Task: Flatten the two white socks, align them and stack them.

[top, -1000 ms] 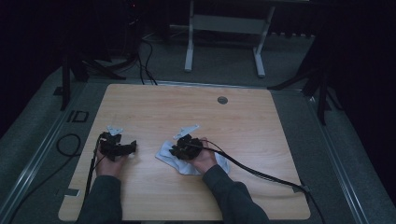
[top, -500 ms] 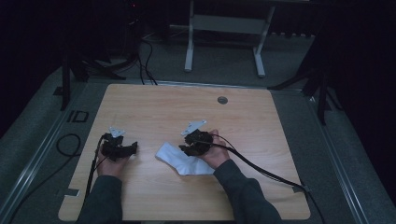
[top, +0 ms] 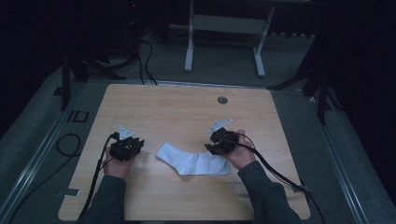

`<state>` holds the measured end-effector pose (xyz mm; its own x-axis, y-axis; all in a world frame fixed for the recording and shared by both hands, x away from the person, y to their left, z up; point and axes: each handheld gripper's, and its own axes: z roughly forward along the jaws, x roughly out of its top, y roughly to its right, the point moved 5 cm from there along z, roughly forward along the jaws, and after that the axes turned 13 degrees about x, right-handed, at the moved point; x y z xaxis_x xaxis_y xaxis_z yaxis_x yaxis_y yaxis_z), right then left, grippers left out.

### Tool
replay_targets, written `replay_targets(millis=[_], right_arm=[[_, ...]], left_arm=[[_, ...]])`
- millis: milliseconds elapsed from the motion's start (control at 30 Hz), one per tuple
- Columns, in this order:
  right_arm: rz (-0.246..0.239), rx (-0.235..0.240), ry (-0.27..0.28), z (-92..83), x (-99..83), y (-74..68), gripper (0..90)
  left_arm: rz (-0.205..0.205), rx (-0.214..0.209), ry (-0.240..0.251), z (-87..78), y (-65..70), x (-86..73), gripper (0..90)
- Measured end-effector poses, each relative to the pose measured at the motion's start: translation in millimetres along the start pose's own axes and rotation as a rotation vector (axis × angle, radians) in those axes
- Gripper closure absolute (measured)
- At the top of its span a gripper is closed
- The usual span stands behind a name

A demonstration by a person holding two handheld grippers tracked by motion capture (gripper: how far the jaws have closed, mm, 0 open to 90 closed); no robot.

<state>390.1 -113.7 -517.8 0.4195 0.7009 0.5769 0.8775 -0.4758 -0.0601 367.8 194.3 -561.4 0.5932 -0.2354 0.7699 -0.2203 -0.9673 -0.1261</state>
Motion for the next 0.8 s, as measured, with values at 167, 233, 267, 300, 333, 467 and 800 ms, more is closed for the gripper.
replay_targets(millis=[167, 233, 267, 300, 333, 467, 800], right_arm=[[0.036, -0.011, -0.007, -12.0, -17.8, 2.9, 61.9], [0.059, -0.012, -0.003, -16.6, -24.7, 2.5, 62.2], [0.066, -0.008, -0.002, -18.1, -28.2, 2.1, 62.2], [0.072, -0.008, -0.003, -19.5, -31.8, 1.8, 62.2], [0.080, -0.008, -0.002, -20.7, -35.3, 1.5, 62.2], [0.113, 0.008, -0.003, -20.9, -48.4, 1.2, 65.4], [0.197, 0.033, 0.009, -7.9, -59.1, 2.5, 62.9]], left_arm=[[0.055, -0.056, 0.012, -3.7, 20.8, 7.0, 77.0], [0.081, -0.075, 0.013, -3.4, 29.5, 8.1, 79.4], [0.091, -0.087, 0.012, -3.1, 34.2, 8.6, 80.6], [0.100, -0.094, 0.015, -2.5, 38.7, 9.2, 82.2], [0.118, -0.104, 0.016, -2.4, 42.4, 9.7, 84.6], [0.133, -0.134, 0.021, 0.1, 53.8, 12.7, 89.9], [0.171, -0.154, -0.033, 18.3, 68.6, 4.3, 90.0]])
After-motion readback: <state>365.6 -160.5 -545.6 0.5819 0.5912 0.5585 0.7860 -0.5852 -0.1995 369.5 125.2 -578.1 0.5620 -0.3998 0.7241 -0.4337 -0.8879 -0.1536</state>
